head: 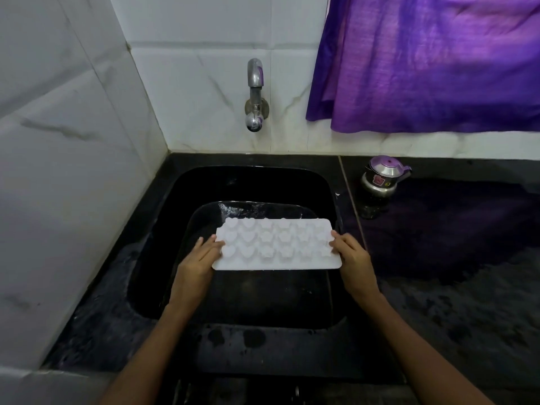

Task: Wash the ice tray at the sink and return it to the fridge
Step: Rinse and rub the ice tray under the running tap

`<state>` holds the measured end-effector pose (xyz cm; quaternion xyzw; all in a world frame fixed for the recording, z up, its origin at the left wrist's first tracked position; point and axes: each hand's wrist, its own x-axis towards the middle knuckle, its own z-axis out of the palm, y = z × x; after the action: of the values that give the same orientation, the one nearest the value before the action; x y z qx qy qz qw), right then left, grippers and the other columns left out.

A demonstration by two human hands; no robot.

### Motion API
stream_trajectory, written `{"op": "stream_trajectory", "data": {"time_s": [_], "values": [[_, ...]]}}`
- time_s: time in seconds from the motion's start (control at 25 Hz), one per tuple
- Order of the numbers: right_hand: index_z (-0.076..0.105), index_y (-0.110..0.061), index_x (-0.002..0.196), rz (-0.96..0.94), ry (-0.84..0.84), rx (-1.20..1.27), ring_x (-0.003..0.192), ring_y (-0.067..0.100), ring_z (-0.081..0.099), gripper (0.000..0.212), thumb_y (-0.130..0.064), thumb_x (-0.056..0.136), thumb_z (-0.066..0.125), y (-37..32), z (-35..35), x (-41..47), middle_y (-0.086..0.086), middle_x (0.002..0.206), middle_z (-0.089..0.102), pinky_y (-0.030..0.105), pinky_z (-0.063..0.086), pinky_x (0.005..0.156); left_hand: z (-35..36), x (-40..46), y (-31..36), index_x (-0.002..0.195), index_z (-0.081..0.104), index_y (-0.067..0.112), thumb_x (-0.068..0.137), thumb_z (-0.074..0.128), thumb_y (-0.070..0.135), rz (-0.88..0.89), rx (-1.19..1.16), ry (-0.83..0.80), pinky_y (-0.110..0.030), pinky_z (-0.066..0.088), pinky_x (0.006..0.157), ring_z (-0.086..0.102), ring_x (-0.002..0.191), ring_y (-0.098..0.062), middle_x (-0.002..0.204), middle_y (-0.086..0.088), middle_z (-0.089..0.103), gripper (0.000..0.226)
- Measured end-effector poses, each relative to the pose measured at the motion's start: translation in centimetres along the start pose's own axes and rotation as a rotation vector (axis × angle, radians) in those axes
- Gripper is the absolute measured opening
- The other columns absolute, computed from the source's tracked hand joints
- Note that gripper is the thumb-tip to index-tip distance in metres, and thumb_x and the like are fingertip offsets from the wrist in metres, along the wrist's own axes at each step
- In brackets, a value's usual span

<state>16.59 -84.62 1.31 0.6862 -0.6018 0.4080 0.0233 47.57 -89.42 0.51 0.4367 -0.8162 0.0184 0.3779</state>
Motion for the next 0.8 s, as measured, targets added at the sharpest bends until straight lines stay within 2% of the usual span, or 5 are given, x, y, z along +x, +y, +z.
{"op": "stream_trajectory", "data": {"time_s": [0.12, 0.24, 0.44, 0.6, 0.8], "values": [[0.066, 0.008, 0.081, 0.039, 0.120, 0.085, 0.093, 0.032, 0.066, 0.018, -0.005, 0.080, 0.053, -1.2, -1.3, 1.6, 0.022, 0.090, 0.064, 0.005, 0.041, 0.088, -1.6, 1.8, 0.5, 0.090, 0.068, -0.010, 0.094, 0.046, 0.008, 0.056, -0.011, 0.132, -0.037, 0.034, 0.112, 0.059, 0.110, -0.039, 0.106, -0.024, 0.068, 0.028], [0.065, 0.010, 0.085, 0.013, 0.235, 0.102, 0.103, 0.028, 0.061, 0.022, -0.004, 0.083, 0.049, -1.3, -1.8, 2.3, 0.023, 0.088, 0.062, 0.007, 0.040, 0.096, -2.5, 3.0, 0.9, 0.084, 0.066, -0.008, 0.100, 0.041, 0.011, 0.081, 0.022, 0.261, -0.035, 0.032, 0.114, 0.059, 0.110, -0.035, 0.106, -0.023, 0.067, 0.036], [0.064, -0.002, 0.095, 0.065, 0.079, 0.133, 0.089, 0.009, 0.058, 0.024, -0.015, 0.082, 0.049, -0.3, 0.0, -0.7, 0.009, 0.094, 0.061, 0.018, 0.053, 0.074, 0.3, -0.7, 1.0, 0.100, 0.067, -0.010, 0.094, 0.045, 0.009, -0.011, -0.027, 0.126, -0.039, 0.040, 0.105, 0.055, 0.114, -0.024, 0.107, -0.020, 0.068, 0.030], [0.066, 0.011, 0.093, 0.055, 0.239, 0.071, 0.091, 0.020, 0.059, 0.020, 0.004, 0.076, 0.057, 0.0, -1.4, 1.4, 0.022, 0.086, 0.061, 0.010, 0.043, 0.092, -1.3, 2.4, 1.6, 0.093, 0.066, -0.009, 0.096, 0.045, 0.007, 0.043, -0.050, 0.250, -0.029, 0.030, 0.114, 0.056, 0.112, -0.030, 0.113, -0.014, 0.062, 0.027], [0.065, -0.003, 0.100, 0.085, 0.032, 0.071, 0.074, 0.005, 0.050, 0.027, 0.005, 0.076, 0.057, 1.0, 0.0, -0.8, -0.015, 0.082, 0.044, 0.021, 0.048, 0.064, 1.2, -0.6, 1.3, 0.104, 0.065, -0.009, 0.070, 0.066, -0.018, -0.120, -0.109, 0.085, -0.021, 0.029, 0.112, 0.054, 0.116, -0.022, 0.111, -0.019, 0.066, 0.035]]}}
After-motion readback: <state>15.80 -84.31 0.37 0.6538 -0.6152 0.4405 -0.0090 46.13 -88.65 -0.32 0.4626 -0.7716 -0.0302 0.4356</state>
